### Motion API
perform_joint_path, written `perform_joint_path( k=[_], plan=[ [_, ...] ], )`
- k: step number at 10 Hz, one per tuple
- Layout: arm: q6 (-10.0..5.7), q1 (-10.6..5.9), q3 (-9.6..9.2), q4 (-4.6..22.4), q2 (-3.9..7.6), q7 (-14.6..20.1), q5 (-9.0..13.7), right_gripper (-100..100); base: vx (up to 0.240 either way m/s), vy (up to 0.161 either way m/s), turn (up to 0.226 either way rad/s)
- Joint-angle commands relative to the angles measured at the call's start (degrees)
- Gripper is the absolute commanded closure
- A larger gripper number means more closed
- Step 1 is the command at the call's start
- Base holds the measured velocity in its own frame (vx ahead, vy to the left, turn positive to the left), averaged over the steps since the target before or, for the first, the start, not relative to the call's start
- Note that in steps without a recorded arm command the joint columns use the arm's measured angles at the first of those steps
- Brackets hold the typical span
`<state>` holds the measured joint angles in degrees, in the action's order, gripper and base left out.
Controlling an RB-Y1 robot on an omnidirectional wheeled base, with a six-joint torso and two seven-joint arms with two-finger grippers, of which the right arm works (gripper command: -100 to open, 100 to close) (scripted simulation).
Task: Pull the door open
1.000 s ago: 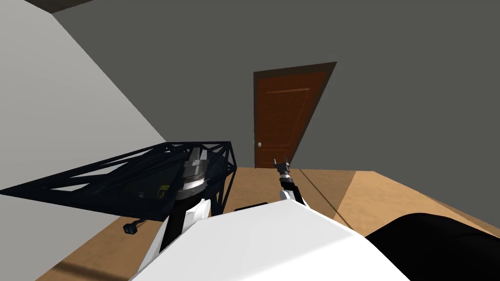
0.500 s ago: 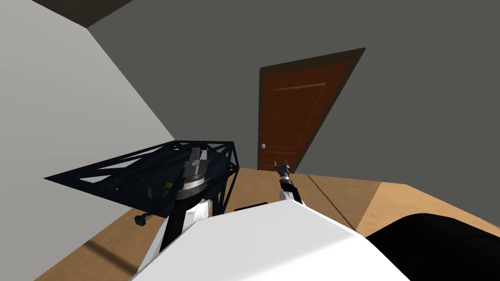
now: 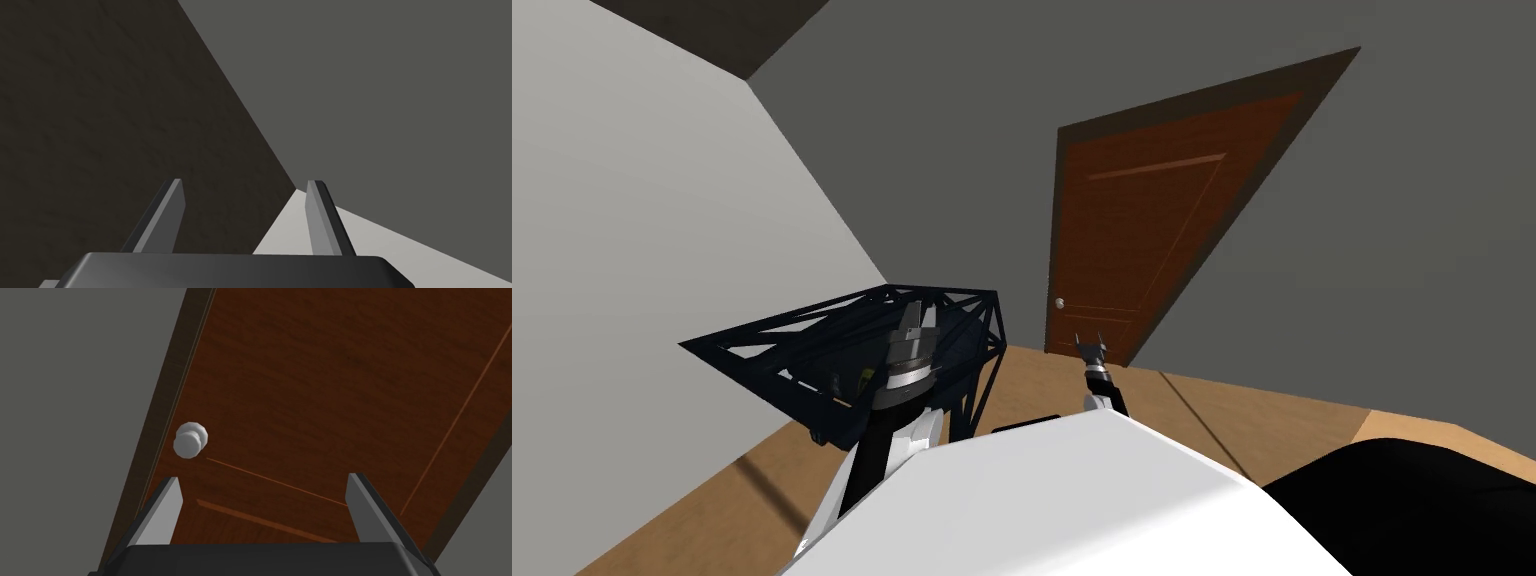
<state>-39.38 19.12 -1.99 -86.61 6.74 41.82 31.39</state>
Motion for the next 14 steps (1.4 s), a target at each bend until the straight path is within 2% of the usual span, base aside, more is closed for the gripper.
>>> perform_joint_path(
  k=[1, 9, 12, 14],
  plan=[
    [-1.08, -0.66, -0.05, 2.49, 0.32, 1.8, 1.5, -100, 0.102, -0.024, 0.14],
    [-4.96, -3.3, -0.33, 12.56, 1.03, 8.87, 8.27, -100, 0.098, -0.032, 0.14],
    [-7.08, -4.74, -0.49, 18.05, 1.34, 12.72, 11.95, -100, 0.117, -0.06, 0.17],
    [-7.84, -5.25, -0.54, 20.01, 1.44, 14.1, 13.27, -100, 0.123, -0.054, 0.123]
  ],
)
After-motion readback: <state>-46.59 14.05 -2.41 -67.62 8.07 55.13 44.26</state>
